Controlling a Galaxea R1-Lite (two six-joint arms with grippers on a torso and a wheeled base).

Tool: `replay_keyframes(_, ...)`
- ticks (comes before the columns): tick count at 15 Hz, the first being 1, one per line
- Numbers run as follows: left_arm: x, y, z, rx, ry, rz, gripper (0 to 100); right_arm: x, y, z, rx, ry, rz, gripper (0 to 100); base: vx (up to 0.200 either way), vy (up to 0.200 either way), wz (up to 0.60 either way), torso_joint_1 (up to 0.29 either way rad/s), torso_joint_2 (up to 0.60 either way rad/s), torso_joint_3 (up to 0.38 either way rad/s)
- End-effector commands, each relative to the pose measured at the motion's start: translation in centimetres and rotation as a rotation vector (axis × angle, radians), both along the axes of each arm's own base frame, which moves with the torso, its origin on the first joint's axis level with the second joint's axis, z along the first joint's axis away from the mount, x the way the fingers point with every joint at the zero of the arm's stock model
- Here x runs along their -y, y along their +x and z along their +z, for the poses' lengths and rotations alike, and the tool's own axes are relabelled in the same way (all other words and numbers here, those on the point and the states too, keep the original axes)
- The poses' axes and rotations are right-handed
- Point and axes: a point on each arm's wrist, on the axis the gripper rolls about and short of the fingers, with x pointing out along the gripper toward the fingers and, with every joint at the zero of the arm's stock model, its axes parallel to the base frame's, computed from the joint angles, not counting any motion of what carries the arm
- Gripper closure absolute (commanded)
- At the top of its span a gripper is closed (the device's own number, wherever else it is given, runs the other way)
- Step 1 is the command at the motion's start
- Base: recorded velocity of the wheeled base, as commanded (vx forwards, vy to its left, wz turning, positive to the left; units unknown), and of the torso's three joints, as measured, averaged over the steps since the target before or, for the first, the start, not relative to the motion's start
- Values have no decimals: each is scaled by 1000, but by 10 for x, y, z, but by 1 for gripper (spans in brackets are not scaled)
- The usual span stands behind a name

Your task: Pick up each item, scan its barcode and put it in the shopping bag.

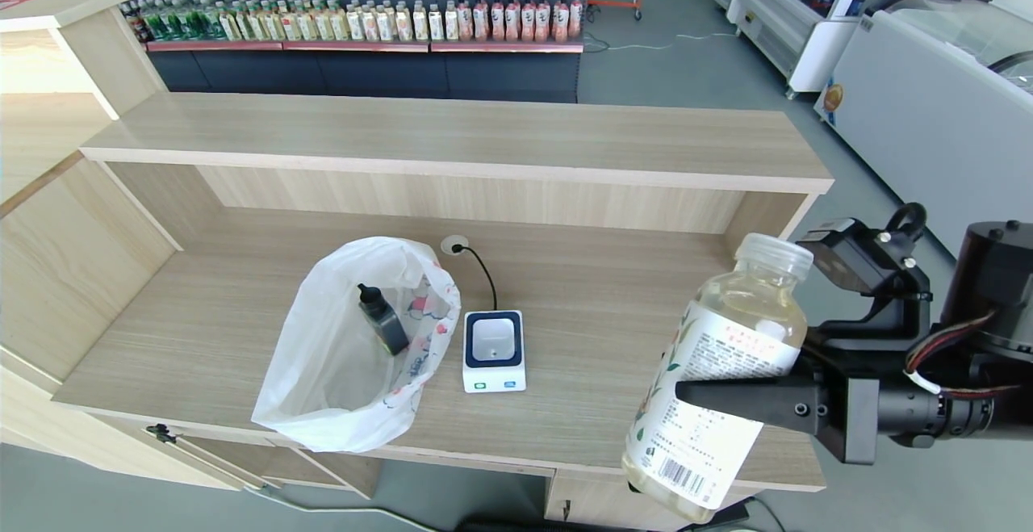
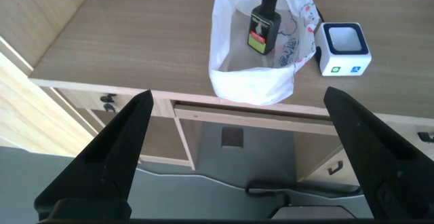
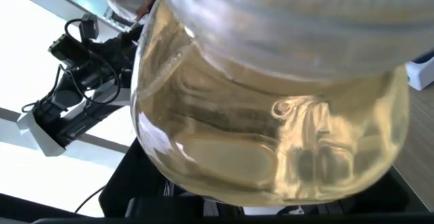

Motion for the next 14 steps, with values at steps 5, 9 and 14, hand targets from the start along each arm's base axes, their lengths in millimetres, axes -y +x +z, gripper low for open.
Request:
replay_keyframes(5,0,0,0,0,-1,0,0,-2,3,-4,-17,-8,5,100,0,0,0,0,0,0)
replay_keyframes(9,0,0,0,0,0,0,0,-2,4,-6,-6,-13,4,100,0,0,0,0,0,0)
replay_keyframes(14,0,0,0,0,0,0,0,11,19,-7,230,-121,-234,100,0,0,0,0,0,0)
